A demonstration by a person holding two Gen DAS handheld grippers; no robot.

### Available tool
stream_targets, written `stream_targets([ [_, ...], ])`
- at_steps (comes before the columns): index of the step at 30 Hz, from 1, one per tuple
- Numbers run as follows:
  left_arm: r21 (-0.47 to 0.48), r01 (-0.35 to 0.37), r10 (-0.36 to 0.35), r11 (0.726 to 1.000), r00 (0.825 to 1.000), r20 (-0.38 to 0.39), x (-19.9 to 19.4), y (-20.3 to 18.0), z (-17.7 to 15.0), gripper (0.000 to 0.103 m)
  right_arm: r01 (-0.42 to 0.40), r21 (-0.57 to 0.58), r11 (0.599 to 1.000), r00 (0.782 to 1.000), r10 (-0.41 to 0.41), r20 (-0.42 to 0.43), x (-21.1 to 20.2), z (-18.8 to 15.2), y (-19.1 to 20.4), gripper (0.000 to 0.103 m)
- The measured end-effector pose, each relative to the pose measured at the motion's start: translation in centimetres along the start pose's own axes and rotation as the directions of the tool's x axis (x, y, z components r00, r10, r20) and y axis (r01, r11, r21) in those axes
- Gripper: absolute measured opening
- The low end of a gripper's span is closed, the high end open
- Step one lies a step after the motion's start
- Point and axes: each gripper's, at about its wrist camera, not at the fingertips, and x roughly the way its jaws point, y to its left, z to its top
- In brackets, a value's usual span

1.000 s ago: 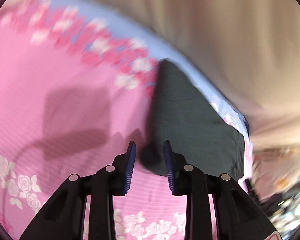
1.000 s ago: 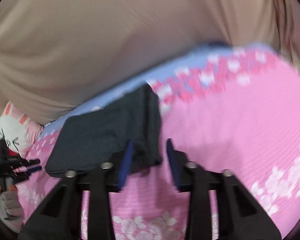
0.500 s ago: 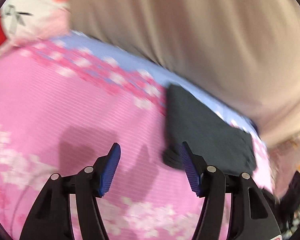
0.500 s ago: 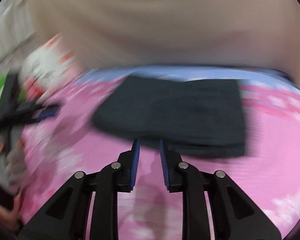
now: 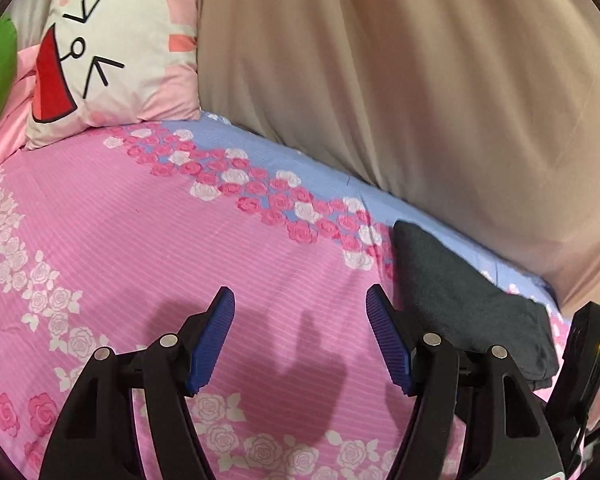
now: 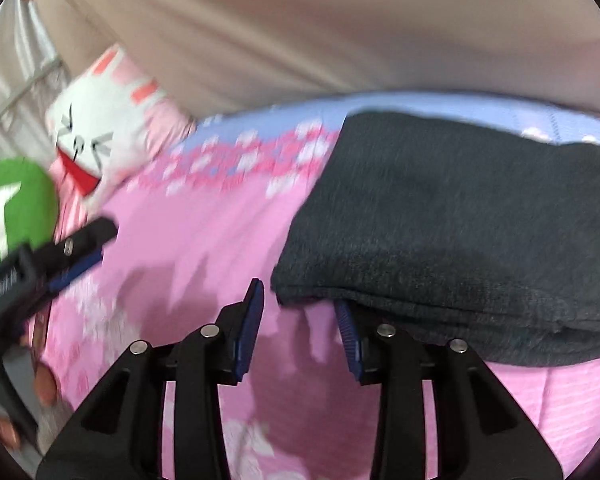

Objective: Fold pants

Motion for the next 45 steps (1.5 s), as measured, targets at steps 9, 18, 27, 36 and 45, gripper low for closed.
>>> stream_targets([
  [9, -0.029, 0.001, 0.000, 1.000, 1.000, 0.020, -1.2, 0.8, 0.2, 0.072, -0.025, 0.051, 0.998, 0.999, 0.026, -0.022, 0.0, 1.8, -1.4, 0.010],
  [18, -0.010, -0.026, 0.026, 1.000, 0.999, -0.045, 0.5, 0.5, -0.4, 0.072, -0.116, -0.149, 0.982, 0.968, 0.078, -0.240, 0.3, -2.1, 1.2, 0.011],
  [27, -0.006, -0.026, 0.026, 1.000, 0.997, -0.077, 1.6, -0.1, -0.8, 0.073, -0.053, -0.128, 0.990, 0.996, 0.044, -0.077, -3.5, 0.1, -1.0, 0.011],
  [36, -0.049, -0.027, 0.022, 0.998, 0.995, -0.097, 2.1, 1.1, -0.5, 0.073, -0.029, -0.140, 0.990, 0.993, 0.013, -0.119, 3.4, 2.7, 0.0, 0.005],
  [45, 0.049, -0.020, 0.025, 0.999, 0.995, -0.101, 2.5, -1.1, -1.3, 0.074, -0.071, -0.090, 0.993, 0.993, 0.062, -0.104, 3.1, 2.3, -0.2, 0.005],
])
